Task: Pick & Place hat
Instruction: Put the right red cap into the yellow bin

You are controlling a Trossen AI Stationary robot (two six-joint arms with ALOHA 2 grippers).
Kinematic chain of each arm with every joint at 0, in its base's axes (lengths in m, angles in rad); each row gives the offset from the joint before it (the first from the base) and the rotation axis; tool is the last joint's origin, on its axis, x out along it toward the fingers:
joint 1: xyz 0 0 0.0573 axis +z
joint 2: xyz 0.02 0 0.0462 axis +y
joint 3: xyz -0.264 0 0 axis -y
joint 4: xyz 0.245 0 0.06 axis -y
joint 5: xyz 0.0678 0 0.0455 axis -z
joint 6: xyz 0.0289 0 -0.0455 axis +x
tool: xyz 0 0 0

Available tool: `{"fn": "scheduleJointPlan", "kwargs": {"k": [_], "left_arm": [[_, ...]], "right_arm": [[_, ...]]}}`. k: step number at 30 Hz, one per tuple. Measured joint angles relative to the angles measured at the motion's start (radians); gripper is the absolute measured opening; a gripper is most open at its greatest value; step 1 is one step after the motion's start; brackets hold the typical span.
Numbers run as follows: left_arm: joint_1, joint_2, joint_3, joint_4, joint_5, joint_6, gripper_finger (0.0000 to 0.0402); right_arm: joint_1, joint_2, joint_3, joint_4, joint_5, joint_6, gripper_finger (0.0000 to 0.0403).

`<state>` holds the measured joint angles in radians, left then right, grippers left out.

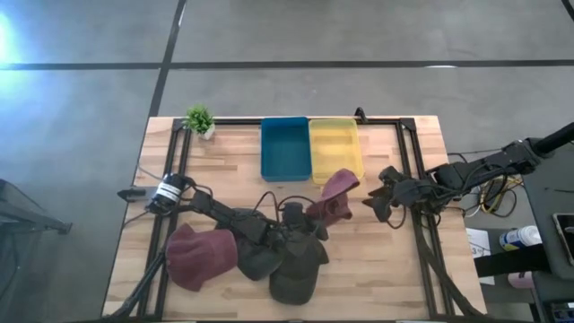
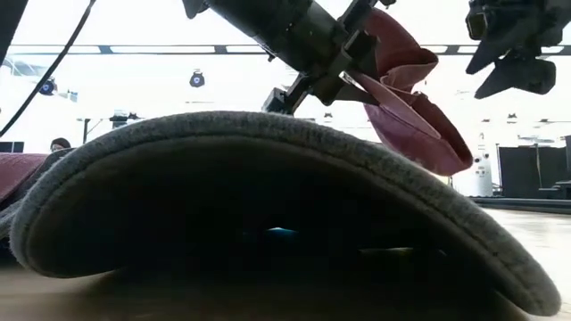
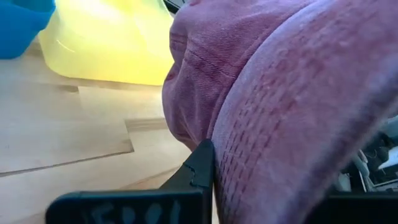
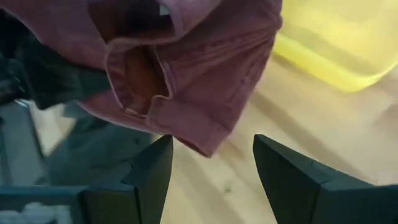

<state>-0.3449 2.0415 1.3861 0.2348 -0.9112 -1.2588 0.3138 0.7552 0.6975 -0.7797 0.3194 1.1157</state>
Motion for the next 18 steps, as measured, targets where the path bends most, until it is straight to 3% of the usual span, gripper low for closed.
{"fn": "scheduleJointPlan", "kwargs": {"k": [13, 18], "left_arm": [[0.006, 0.002, -0.001, 0.026, 0.0, -0.003, 0.0023], [0.006, 0.002, -0.001, 0.027, 0.0, 0.011, 0.0023]], "right_arm": [[-0.079, -0.029, -0.001, 0.189, 0.048, 0.045, 0.022], [-0.106, -0.029, -0.001, 0.201, 0.049, 0.05, 0.0245]]}}
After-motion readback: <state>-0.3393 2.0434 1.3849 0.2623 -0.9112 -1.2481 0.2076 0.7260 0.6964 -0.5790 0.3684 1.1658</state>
